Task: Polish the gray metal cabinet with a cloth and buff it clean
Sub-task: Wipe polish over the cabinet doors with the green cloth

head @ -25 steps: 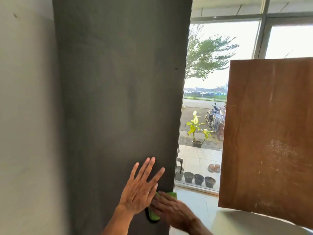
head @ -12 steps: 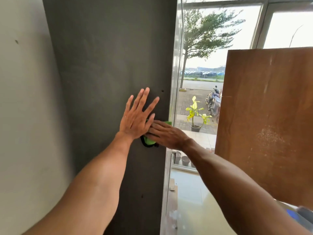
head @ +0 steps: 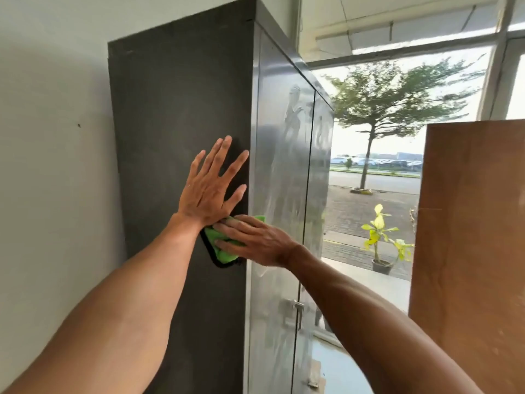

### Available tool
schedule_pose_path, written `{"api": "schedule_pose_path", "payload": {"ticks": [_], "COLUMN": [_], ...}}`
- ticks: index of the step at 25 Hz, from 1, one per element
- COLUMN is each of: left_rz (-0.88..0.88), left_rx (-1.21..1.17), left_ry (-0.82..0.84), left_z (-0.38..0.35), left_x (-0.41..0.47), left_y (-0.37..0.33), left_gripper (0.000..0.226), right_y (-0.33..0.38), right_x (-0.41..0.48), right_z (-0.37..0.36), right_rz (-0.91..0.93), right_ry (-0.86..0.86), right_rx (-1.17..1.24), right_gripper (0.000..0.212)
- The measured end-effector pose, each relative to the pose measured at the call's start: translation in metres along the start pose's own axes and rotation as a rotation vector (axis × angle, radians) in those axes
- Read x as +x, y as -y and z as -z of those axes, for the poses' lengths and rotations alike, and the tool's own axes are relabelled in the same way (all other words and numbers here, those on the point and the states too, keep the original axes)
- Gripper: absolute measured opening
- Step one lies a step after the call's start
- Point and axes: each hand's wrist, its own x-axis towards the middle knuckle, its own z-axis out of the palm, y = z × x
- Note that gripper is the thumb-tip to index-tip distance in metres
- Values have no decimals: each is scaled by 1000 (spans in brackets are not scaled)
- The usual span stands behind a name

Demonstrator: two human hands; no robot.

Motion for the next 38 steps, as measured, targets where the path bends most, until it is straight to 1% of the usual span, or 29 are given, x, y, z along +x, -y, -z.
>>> {"api": "schedule_pose_path", "payload": {"ticks": [3, 4, 5, 7, 9, 10, 12, 14, 16, 18, 21, 22, 23, 24, 26, 27, 28, 29, 30, 31, 32, 33, 34, 35, 36, 37, 38], "left_rz": [80, 100, 116, 136, 204, 254, 291, 287, 307, 306, 312, 322, 329, 347, 416, 441, 448, 456, 473, 499, 532, 567, 594, 611, 619, 617, 616], "left_rx": [49, 69, 94, 132, 160, 159, 162, 178, 204, 245, 279, 327, 383, 434, 527, 591, 660, 721, 765, 798, 815, 806, 783, 767, 753, 747, 746], "left_ry": [-21, -42, -61, -91, -141, -169, -241, -298, -359, -404, -409, -406, -401, -395, -401, -398, -389, -371, -360, -372, -403, -437, -456, -458, -460, -460, -459], "left_z": [20, 27, 34, 48, 61, 65, 65, 60, 51, 44, 45, 43, 42, 41, 34, 30, 28, 26, 22, 18, 13, 8, 4, 1, -1, -2, -2], "left_x": [40, 59, 80, 125, 171, 190, 217, 235, 241, 243, 242, 244, 247, 251, 258, 258, 259, 261, 262, 261, 261, 259, 255, 250, 245, 242, 241], "left_y": [-20, -25, -30, -33, -30, -28, -25, -17, -8, -3, 0, -2, -4, -7, -13, -16, -18, -19, -21, -24, -28, -32, -36, -39, -43, -45, -45], "left_gripper": [68, 68, 68, 65, 63, 62, 60, 58, 56, 56, 55, 54, 54, 54, 55, 56, 56, 56, 56, 56, 56, 55, 55, 55, 55, 55, 55], "right_y": [-39, -59, -80, -118, -151, -166, -196, -225, -245, -258, -293, -311, -330, -348, -374, -377, -373, -366, -354, -335, -315, -293, -280, -283, -298, -316, -334], "right_x": [-31, -42, -51, -57, -37, -19, 23, 66, 98, 114, 95, 83, 70, 52, 17, 8, 9, 15, 26, 37, 48, 55, 57, 56, 51, 43, 31], "right_z": [11, 13, 14, 13, 17, 22, 37, 56, 64, 55, 24, 3, -22, -47, -82, -89, -87, -79, -67, -50, -37, -29, -26, -31, -41, -55, -73], "right_rz": [-59, -124, -231, -532, -831, -945, -1109, -1196, -1111, -934, -664, -651, -721, -865, -1232, -1355, -1393, -1334, -1194, -1005, -797, -609, -485, -435, -433, -495, -611], "right_ry": [-115, -178, -253, -423, -594, -671, -824, -901, -867, -832, -869, -886, -900, -879, -705, -621, -585, -612, -692, -764, -795, -785, -767, -765, -786, -803, -791], "right_rx": [5, 16, 45, 162, 319, 404, 604, 822, 916, 815, 611, 568, 567, 635, 910, 1011, 1031, 992, 922, 837, 730, 609, 525, 480, 487, 529, 602], "right_gripper": [64, 64, 65, 71, 80, 81, 77, 71, 67, 67, 72, 72, 70, 67, 63, 65, 67, 70, 71, 70, 67, 64, 62, 62, 61, 60, 60]}}
